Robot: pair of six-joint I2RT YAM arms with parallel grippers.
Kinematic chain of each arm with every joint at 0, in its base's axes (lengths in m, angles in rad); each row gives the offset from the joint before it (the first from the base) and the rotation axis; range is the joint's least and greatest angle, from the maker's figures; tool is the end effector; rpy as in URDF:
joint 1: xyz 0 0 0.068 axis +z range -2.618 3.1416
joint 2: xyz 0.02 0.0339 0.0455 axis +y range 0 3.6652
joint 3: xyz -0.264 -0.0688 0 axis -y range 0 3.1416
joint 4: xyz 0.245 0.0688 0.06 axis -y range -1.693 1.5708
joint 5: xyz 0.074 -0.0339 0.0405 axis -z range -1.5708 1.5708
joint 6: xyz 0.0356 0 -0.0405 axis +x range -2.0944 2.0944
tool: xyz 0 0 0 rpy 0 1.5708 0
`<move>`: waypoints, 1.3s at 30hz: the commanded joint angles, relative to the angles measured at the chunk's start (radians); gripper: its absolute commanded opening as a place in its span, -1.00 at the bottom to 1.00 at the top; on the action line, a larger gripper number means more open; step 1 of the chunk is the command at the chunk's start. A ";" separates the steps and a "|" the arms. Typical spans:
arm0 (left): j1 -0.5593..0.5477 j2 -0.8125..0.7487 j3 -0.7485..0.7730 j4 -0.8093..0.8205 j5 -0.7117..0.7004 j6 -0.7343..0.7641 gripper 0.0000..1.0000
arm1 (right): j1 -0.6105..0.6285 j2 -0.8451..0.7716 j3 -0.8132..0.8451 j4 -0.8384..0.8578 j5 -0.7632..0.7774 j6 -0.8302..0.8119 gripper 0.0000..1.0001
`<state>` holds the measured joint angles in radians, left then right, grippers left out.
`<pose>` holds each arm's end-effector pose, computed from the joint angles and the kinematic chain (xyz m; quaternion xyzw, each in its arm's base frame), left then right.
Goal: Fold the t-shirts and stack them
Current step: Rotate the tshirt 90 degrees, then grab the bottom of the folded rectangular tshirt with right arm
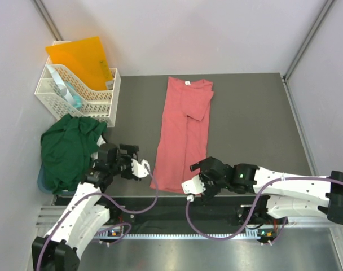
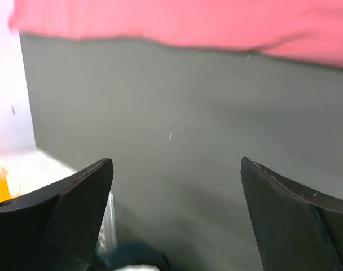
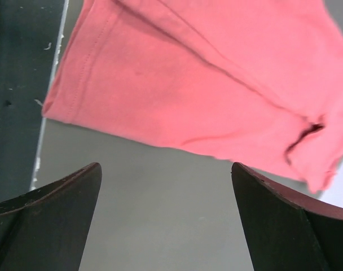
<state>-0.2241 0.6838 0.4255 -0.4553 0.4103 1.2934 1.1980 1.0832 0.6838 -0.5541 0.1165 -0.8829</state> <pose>0.1413 -0.0468 0.2059 0.6741 0.5880 0.0479 0.4445 0.0799 0.1928 0.2176 -0.8115 0.4964 -0.0072 0.3082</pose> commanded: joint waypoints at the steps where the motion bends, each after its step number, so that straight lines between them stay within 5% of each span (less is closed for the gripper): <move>1: -0.049 0.011 -0.066 0.095 0.156 0.187 0.98 | 0.053 -0.040 -0.044 0.074 0.029 -0.116 0.93; 9: -0.116 0.051 -0.143 0.079 0.294 0.434 0.98 | 0.158 -0.057 -0.085 0.068 0.029 -0.131 0.87; 16: -0.227 0.125 -0.163 0.233 0.217 0.340 0.98 | 0.164 0.018 -0.035 0.121 0.021 -0.117 0.86; 26: -0.227 0.215 -0.007 0.478 -0.355 -0.456 0.89 | 0.153 0.173 0.138 0.266 0.061 0.168 0.88; 39: -0.198 0.163 0.031 0.406 -0.702 -0.678 0.88 | 0.169 0.371 0.250 0.286 -0.038 0.294 0.86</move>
<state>-0.4435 0.8455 0.4042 -0.0479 -0.1593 0.7387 1.3472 1.4124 0.8581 -0.3168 0.1158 -0.6449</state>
